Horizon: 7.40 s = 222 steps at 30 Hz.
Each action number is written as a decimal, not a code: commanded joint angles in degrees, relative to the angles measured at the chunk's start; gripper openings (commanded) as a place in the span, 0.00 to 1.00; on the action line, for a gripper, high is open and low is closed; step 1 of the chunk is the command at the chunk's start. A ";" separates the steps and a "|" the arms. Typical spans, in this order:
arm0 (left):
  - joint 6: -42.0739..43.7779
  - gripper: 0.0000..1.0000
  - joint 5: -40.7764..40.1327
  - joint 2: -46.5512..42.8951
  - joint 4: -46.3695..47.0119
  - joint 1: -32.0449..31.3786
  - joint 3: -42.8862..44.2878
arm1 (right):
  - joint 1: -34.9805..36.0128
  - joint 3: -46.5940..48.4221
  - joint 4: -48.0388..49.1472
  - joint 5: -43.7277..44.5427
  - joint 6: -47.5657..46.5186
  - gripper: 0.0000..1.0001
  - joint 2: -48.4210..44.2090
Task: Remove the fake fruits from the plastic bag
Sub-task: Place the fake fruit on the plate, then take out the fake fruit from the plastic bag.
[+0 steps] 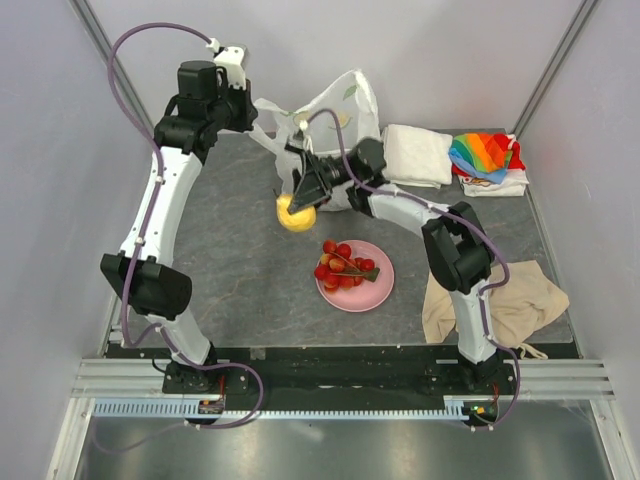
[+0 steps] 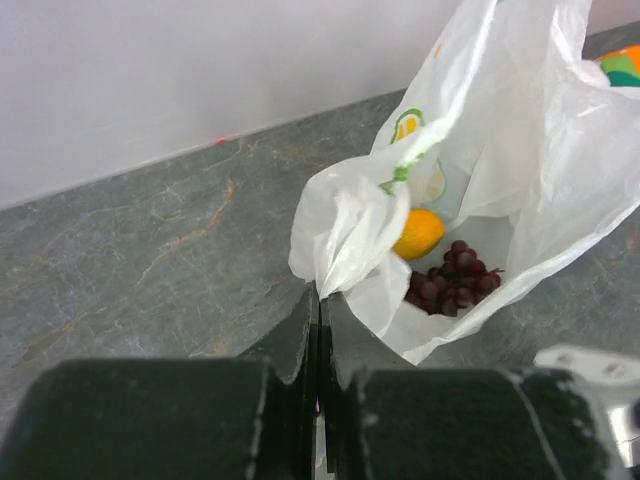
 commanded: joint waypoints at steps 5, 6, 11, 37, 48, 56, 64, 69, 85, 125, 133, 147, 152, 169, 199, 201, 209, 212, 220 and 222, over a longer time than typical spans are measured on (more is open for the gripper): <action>2.78 0.02 0.56 -4.80 -2.49 0.48 3.43 | -5.80 42.38 -63.36 17.37 -48.08 0.00 -2.00; 3.57 0.02 0.91 -4.62 -2.75 0.65 3.52 | -6.94 43.09 -74.94 26.00 -52.89 0.00 -2.70; 2.53 0.02 5.73 -4.97 -4.16 0.83 2.47 | -9.85 24.87 -85.28 59.71 -93.07 0.00 -17.88; 0.76 0.02 12.96 -10.59 -4.16 0.83 -7.81 | -9.94 -29.24 -85.17 66.34 -111.56 0.00 -37.96; 2.43 0.02 10.85 -13.49 -4.34 0.83 -12.47 | -9.94 -23.70 -82.09 62.21 -112.09 0.00 -23.02; 2.70 0.02 10.58 -12.88 -4.42 0.83 -12.65 | -10.02 -20.63 -82.27 60.19 -110.59 0.04 -17.39; 2.69 0.02 11.20 -11.65 -4.42 0.83 -11.42 | -9.94 -20.01 -85.08 58.69 -110.59 0.05 -18.35; 2.69 0.02 11.37 -10.95 -4.34 0.83 -11.15 | -9.94 -20.63 -86.57 58.52 -110.77 0.05 -20.54; 2.61 0.02 11.99 -9.98 -4.16 0.83 -10.63 | -8.18 -22.30 -89.38 57.03 -109.54 0.07 -21.95; 1.64 0.02 14.54 -4.97 -3.72 0.83 -6.15 | -8.09 -10.87 -100.19 53.07 -111.36 0.98 -25.72; -3.44 0.02 19.81 -7.68 -3.64 0.48 -12.01 | -7.65 1.86 -105.56 50.17 -111.48 0.98 -34.26; -9.79 0.02 23.07 -16.57 -3.98 -0.58 -22.93 | -5.54 27.86 -92.64 64.31 -101.10 0.69 -2.04; -8.65 0.02 20.71 -18.06 -4.25 -0.32 -26.26 | -5.54 29.76 -92.11 68.27 -104.34 0.64 4.94; -7.42 0.02 21.05 -17.28 -5.12 1.09 -38.75 | -2.82 6.87 -86.40 65.37 -106.99 0.74 -12.39; -5.57 0.02 18.06 -18.50 -4.25 1.62 -40.07 | -3.78 30.88 -79.20 75.39 -106.55 0.86 19.96; -5.57 0.02 17.79 -18.77 -4.07 1.62 -40.25 | -3.78 31.57 -78.05 75.83 -106.38 0.86 21.11; -4.95 0.01 16.65 -19.82 -4.16 1.71 -42.18 | -3.70 33.43 -73.84 71.80 -104.61 0.90 21.82; -4.34 0.02 16.12 -19.65 -4.25 1.88 -42.62 | -3.70 32.20 -71.46 69.24 -104.79 0.93 22.08; -3.46 0.02 15.07 -18.51 -4.86 2.50 -41.13 | -3.52 38.43 -70.85 69.25 -102.33 0.73 28.05; -3.28 0.02 14.80 -18.15 -5.04 2.59 -40.86 | -3.43 38.87 -70.49 68.63 -102.51 0.63 27.88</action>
